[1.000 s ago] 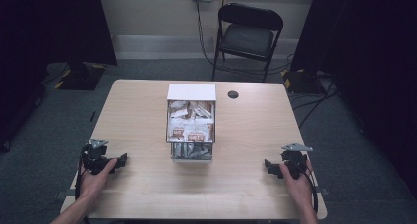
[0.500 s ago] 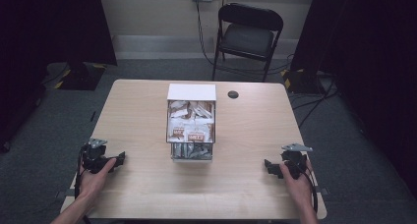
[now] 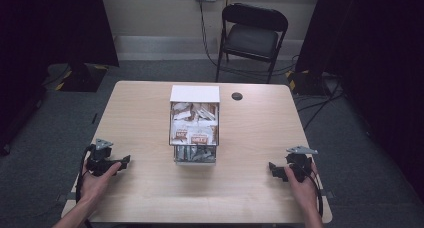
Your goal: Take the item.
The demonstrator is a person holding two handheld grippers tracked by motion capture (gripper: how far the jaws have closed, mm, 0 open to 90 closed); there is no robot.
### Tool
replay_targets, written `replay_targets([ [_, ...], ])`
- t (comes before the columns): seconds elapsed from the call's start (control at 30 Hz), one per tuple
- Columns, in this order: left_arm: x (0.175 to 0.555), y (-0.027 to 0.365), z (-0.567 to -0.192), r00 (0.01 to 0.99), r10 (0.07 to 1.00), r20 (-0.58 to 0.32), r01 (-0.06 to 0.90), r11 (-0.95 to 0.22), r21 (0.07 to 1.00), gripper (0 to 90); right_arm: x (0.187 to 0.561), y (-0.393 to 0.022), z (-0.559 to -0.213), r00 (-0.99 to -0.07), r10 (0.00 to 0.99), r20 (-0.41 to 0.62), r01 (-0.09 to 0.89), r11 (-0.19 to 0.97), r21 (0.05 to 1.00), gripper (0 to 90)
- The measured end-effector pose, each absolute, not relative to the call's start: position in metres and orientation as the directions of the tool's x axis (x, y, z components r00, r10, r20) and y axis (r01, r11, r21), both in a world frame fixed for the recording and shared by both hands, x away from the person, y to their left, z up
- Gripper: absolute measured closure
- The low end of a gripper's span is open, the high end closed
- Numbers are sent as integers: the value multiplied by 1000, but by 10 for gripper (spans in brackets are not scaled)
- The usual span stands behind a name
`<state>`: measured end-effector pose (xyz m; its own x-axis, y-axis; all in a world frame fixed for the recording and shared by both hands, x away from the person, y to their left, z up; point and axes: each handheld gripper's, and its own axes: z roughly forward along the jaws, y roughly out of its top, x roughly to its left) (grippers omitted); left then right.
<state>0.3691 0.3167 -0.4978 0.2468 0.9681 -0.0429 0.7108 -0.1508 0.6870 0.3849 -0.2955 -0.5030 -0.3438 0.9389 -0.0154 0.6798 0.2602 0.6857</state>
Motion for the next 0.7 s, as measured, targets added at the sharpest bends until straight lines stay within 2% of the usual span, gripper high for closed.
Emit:
replay_targets([
  [0.17,369,318,-493,266,959,-95,710,-128,692,241,385,-295,-503,-344,939,-15,680,260,686,0],
  [0.7,362,305,-471,371,924,-95,636,-178,750,297,385,-295,-503,-344,939,-15,680,260,686,0],
])
